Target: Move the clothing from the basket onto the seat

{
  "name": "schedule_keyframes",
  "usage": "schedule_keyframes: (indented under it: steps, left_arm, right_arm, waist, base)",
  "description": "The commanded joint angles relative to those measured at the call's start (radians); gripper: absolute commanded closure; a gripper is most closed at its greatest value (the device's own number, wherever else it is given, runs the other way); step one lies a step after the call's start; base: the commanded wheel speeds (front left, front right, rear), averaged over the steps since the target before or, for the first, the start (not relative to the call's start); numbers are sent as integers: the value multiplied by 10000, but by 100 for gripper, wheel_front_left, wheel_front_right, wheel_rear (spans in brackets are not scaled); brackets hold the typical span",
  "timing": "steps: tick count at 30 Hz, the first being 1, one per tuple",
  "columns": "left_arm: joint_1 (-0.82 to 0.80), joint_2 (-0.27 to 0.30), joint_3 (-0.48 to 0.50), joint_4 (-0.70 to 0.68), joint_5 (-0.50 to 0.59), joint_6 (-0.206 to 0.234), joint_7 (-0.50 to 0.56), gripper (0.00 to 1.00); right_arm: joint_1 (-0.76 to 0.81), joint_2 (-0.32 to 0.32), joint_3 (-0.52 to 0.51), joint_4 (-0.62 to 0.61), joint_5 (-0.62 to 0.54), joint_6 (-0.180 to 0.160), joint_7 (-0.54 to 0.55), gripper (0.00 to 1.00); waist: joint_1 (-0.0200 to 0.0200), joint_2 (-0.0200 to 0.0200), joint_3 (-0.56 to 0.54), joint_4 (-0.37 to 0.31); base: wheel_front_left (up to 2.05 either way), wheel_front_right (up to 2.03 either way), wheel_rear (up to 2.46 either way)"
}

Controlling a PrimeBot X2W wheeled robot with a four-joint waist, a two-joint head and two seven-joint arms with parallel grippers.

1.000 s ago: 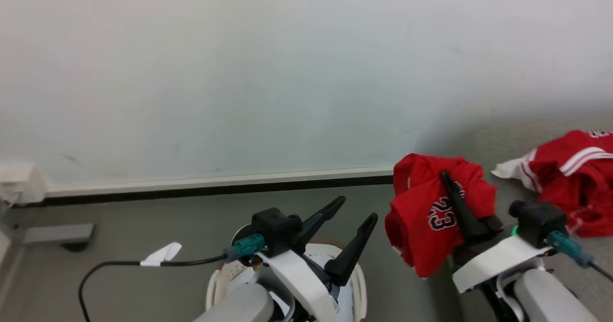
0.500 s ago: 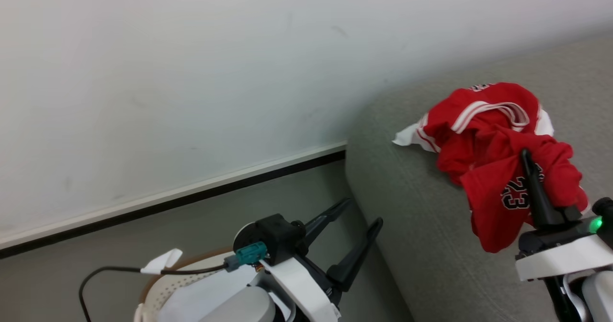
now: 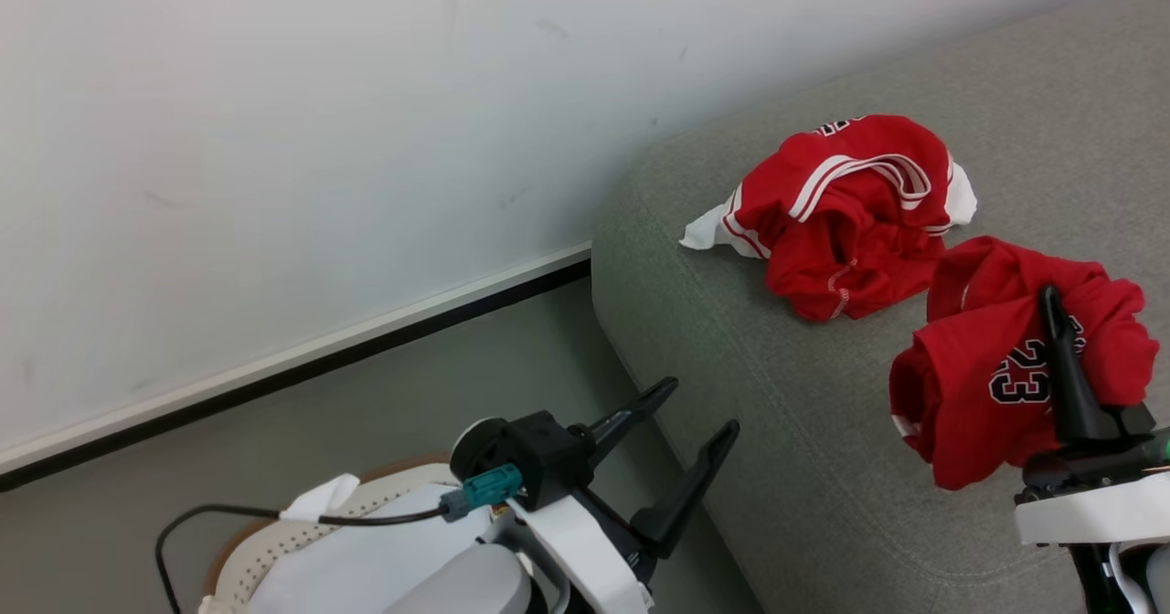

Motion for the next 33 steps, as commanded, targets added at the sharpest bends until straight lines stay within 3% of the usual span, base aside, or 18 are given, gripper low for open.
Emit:
schedule_keyframes:
  steps: [1,11,17,22,28,32,33]
  left_arm:
    - [-108,2,3,-34,129,-29,-15,0]
    - [-474,431,-34,-473,466,-3,186,0]
    - [-664,898,-26,-928,504,-5,513,0]
    - [-857,1276,43,-1299,566,19,792,0]
    - [-1011,1644,94,-1607,654,36,971,0]
    - [-1061,1804,155,-1762,644,73,989,0]
    - [-1074,1831,164,-1777,637,69,982,0]
  right_arm:
    - [141,-8,-123,-59,-78,-22,-14,100]
    - [-1238,-488,-797,-138,147,-22,523,100]
    - [-2222,-1397,-1461,656,43,-24,820,100]
    - [-3355,-2163,-1697,1760,99,-24,1003,100]
    - [-4674,-2491,-1640,3336,133,-24,1429,100]
    - [-5271,-2620,-940,5049,350,-24,2852,100]
    - [-5343,-2679,-652,5498,407,-24,3388,96]
  waist:
    - [-1,-1,128,108]
    - [-1,-1,1480,765]
    - [-1,-1,2493,1377]
    - [-1,-1,3234,1765]
    - [-1,-1,3836,2112]
    - [-1,-1,4083,2321]
    - [-1,-1,4105,2359]
  base:
    - [0,0,0]
    - [0,0,0]
    - [0,0,0]
    - [0,0,0]
    - [0,0,0]
    - [0,0,0]
    - [0,0,0]
